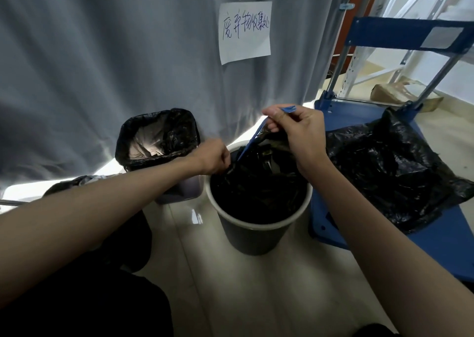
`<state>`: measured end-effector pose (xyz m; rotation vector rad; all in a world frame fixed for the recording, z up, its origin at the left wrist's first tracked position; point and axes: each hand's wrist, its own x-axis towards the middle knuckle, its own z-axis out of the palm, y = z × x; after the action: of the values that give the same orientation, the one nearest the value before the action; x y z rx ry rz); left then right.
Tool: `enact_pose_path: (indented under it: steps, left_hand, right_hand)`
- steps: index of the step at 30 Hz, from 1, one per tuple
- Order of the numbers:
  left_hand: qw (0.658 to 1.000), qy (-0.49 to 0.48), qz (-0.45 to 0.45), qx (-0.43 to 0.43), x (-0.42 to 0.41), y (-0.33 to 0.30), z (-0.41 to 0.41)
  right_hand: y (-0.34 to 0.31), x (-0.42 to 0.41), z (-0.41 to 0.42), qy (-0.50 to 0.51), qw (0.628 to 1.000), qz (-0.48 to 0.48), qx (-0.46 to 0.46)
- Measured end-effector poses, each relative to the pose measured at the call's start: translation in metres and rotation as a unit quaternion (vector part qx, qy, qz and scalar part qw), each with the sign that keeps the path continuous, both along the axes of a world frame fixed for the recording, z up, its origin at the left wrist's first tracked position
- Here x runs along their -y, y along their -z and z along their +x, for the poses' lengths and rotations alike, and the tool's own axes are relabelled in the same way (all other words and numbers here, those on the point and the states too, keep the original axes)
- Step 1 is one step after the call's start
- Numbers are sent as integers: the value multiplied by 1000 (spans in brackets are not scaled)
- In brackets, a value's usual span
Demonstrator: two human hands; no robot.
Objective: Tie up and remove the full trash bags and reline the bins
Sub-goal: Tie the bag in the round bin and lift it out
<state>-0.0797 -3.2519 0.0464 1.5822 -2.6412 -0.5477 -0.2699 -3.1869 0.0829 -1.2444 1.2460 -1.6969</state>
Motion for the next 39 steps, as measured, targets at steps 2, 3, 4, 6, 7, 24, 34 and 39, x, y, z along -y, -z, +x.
enact_pose_path:
  steps: [2, 3, 4, 6, 7, 24, 34, 39]
  left_hand:
    - [1000, 11, 7, 13, 3, -4, 2]
    - [1000, 13, 10, 7, 6, -7, 4]
    - [1000, 11, 17, -13, 9, -12, 6]
    - [996, 11, 33, -82, 14, -22, 7]
    - [992, 25, 42, -113, 15, -29, 6]
    - [988, 120, -69, -61, 9, -33, -19]
    - [985, 102, 22, -136, 9, -44, -18]
    - [947, 83, 98, -293, -6, -71, -32]
  right_hand:
    - [1, -2, 0, -24, 1000, 12, 4]
    - [1, -2, 0, -36, 999, 14, -1]
    - [1, -3, 0, -46, 999, 12, -7]
    - [0, -4, 0, -57, 998, 7, -18]
    - [-1, -4, 0, -59, 998, 5, -24]
    - [-15, -13, 11, -93, 994, -2, -56]
    - [-8, -22, -11, -65, 993, 36, -90]
    - [-9, -21, -15, -29, 995, 54, -85]
